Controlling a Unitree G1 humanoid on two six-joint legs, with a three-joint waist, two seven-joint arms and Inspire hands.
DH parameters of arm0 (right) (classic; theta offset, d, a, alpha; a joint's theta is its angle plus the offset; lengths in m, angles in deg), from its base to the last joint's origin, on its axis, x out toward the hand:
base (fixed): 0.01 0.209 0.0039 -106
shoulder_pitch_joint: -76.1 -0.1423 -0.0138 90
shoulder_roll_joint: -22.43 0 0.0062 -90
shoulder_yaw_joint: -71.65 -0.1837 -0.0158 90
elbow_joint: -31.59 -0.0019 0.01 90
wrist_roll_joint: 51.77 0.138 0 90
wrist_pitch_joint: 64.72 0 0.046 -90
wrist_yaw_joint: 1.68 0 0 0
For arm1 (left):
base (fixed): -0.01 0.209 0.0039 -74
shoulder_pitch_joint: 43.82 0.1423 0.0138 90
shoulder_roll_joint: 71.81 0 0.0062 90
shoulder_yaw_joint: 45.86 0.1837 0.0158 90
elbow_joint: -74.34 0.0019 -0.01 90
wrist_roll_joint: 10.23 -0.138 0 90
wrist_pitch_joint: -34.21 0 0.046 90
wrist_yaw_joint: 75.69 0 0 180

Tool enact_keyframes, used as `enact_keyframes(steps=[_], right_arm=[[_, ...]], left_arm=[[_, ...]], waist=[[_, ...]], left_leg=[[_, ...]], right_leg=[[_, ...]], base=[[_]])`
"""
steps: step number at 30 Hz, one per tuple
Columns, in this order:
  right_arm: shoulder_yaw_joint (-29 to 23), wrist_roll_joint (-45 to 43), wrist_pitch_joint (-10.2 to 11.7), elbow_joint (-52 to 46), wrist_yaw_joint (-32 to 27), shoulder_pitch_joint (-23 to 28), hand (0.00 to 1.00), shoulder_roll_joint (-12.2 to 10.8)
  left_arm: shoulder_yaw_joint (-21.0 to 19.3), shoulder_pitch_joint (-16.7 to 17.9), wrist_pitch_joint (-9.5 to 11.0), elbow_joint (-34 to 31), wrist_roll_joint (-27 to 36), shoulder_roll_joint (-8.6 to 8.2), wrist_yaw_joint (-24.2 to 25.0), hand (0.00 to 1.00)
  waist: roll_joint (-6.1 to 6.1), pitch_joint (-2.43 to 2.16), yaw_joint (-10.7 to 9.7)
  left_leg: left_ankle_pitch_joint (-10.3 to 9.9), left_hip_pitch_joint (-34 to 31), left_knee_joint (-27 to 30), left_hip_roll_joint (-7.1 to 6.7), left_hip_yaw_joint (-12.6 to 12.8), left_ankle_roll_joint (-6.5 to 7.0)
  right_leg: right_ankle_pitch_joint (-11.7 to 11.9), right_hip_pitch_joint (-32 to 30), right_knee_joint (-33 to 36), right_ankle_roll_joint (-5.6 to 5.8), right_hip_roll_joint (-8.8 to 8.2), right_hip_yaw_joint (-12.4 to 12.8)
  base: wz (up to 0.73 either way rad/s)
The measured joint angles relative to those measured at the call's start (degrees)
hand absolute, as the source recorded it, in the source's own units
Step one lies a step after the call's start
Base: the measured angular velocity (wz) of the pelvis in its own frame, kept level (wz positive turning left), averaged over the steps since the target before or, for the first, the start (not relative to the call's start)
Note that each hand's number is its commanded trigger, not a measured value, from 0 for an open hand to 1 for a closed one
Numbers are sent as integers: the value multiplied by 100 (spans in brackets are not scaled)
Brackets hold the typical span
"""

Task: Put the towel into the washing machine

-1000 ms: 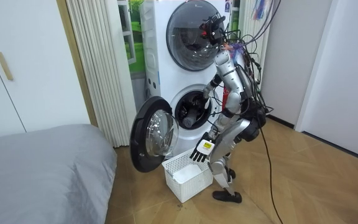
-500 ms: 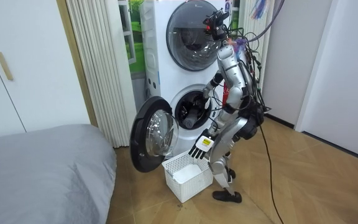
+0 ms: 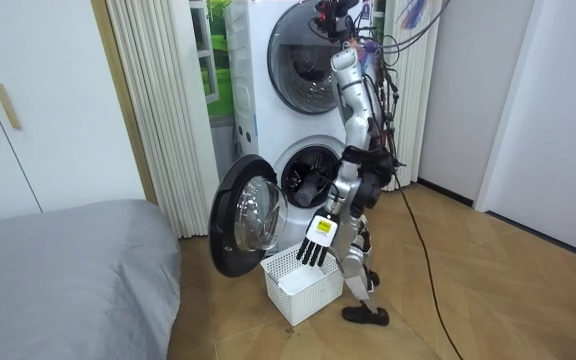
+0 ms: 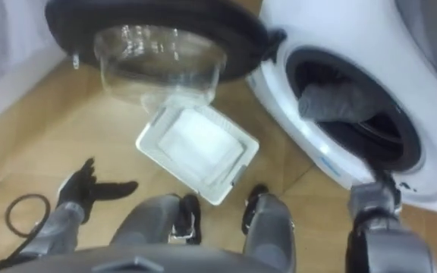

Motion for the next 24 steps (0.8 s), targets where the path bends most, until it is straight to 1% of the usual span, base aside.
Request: enact_keyframes(steps=[1,2,4,5,6,7,8,9,11,12,13,15,17,18,19,20,21,22,23,24], right_arm=[[33,-367,-7,-2,74,305,0,-44],[50,-542,-8,-1,112,439,0,-65],[180,-1152,-52,9,170,787,0,-160],[231,-1294,-79,10,174,832,0,-189],[319,-1635,-135,15,206,886,0,-258],[365,-1953,-184,22,273,961,0,-332],[369,-2105,-196,21,312,1001,0,-369],[406,-2356,-205,11,377,1066,0,-422],[447,-2641,-222,18,462,1072,0,-453],[464,-2868,-225,20,523,1073,0,-463],[467,-3076,-233,14,566,1068,0,-471],[472,-3339,-273,-60,605,1070,0,-490],[558,-3621,-326,-177,754,1095,0,-494],[654,-3782,-350,-274,845,1121,0,-532],[688,-3941,-367,-341,954,1137,0,-596],[667,-4025,-360,-339,1011,1155,0,-602],[581,-4136,-403,-249,1132,1188,0,-636],[604,-4195,-456,-127,1310,1166,0,-667],[639,-4223,-451,-109,1390,1152,0,-685],[737,-4263,-436,-126,1521,1121,0,-695]], left_arm=[[-115,109,-1,37,-143,-7,1,0],[-160,169,1,49,-190,-8,-4,0],[-346,324,7,191,-283,-8,-3,0],[-387,351,5,251,-287,-7,-5,0],[-453,406,-2,334,-288,-16,-12,0],[-499,438,-11,370,-300,-52,-35,0],[-511,461,-10,370,-306,-74,-58,0],[-539,512,-10,370,-337,-126,-85,0],[-553,594,-10,381,-479,-185,-97,0],[-601,649,-11,402,-605,-212,-98,0],[-670,696,-30,414,-699,-236,-99,0],[-826,727,-97,449,-801,-266,-105,0],[-941,798,-133,444,-901,-271,-107,0],[-998,811,-172,443,-943,-266,-108,0],[-989,774,-211,426,-954,-273,-103,0],[-978,695,-212,422,-969,-316,-100,0],[-943,590,-204,332,-1048,-384,-100,0],[-890,585,-207,318,-1081,-402,-110,0],[-876,574,-219,356,-1081,-394,-111,0],[-908,656,-284,469,-1101,-391,-114,0]], waist=[[-1,-28,-3],[10,-34,-19],[26,-59,1],[30,-62,-4],[27,-63,-39],[35,-70,-44],[29,-78,-45],[19,-88,-44],[22,-110,-63],[27,-114,-77],[29,-111,-129],[22,-107,-173],[-20,-82,-183],[-123,-35,-206],[-311,-39,-288],[-329,-38,-339],[-314,-105,-278],[-326,-76,-23],[-311,-58,88],[-237,-33,229]], left_leg=[[65,286,-251,-3,-4,-35],[101,435,-391,6,-9,-57],[191,981,-806,47,-79,-139],[201,1091,-892,71,-93,-156],[230,1292,-1065,77,-160,-203],[248,1495,-1217,73,-202,-232],[271,1588,-1298,79,-211,-261],[338,1752,-1436,78,-232,-276],[381,1983,-1594,81,-405,-305],[404,2116,-1679,84,-568,-324],[416,2229,-1714,88,-679,-332],[444,2374,-1729,99,-673,-361],[479,2531,-1723,95,-622,-369],[475,2470,-1389,42,-537,-377],[392,2111,-1212,-150,-489,-406],[465,1875,-1427,-220,-484,-369],[793,1694,-1639,-287,-208,-125],[849,1787,-1680,-279,10,-93],[849,1863,-1688,-270,-23,-93],[848,2078,-1758,-208,-237,-93]], right_leg=[[55,267,-261,-2,53,-2],[89,420,-405,-4,95,2],[207,947,-872,-35,249,5],[231,1052,-965,-51,295,5],[241,1256,-1098,-62,350,-3],[247,1441,-1210,-70,408,-10],[246,1523,-1270,-70,428,-7],[247,1677,-1366,-72,453,-2],[247,1879,-1484,-72,499,-12],[248,2048,-1573,-73,528,-27],[248,2208,-1653,-73,546,-55],[247,2372,-1679,-73,563,-17],[249,2540,-1692,-75,565,103],[267,2731,-1814,-104,455,385],[272,2850,-1936,-113,220,963],[268,2836,-1943,-105,150,1120],[189,2700,-1884,-5,89,1077],[153,2633,-1852,36,121,906],[138,2605,-1878,3,196,878],[151,2481,-1938,-144,486,883]], base=[[-11],[-15],[-23],[-23],[-10],[0],[9],[9],[7],[17],[23],[16],[2],[35],[65],[98],[50],[4],[-78],[-91]])
